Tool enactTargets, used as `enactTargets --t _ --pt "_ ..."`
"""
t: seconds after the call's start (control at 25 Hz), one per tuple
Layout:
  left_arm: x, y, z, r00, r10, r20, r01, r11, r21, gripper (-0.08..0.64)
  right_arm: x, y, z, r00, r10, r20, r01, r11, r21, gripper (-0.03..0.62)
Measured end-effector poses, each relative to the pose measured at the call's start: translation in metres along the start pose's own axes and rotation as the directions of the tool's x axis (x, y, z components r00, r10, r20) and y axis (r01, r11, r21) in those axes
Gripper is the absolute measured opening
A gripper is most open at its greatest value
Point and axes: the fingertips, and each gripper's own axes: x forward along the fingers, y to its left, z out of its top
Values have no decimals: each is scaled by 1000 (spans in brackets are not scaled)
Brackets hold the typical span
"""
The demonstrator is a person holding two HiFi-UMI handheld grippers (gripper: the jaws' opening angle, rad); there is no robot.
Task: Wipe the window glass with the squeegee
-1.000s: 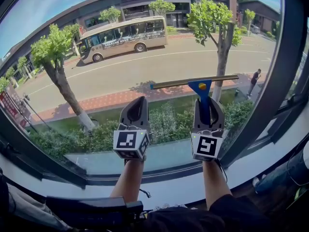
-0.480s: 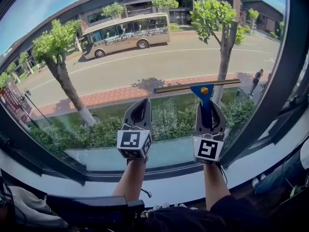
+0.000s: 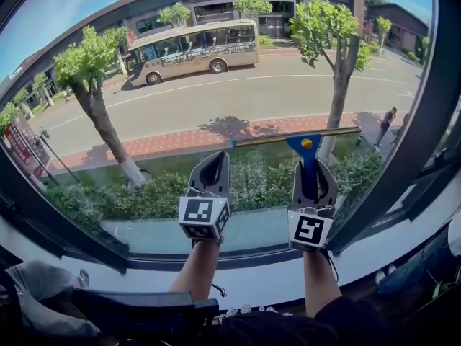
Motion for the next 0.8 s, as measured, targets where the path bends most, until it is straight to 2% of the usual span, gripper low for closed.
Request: enactTargets --t 0.44,0.64,0.8 --pt "-7 9 13 997 72 -9 -72 997 0 2 -3 1 5 998 31 -48 -29 999 31 142" --pt "-14 17 37 988 152 -32 -153 988 -25 2 -3 -10 21 997 56 -48 -54 998 35 142" --pt "-18 21 58 983 177 -48 -176 984 16 2 2 -17 31 996 67 -53 -64 996 64 143"
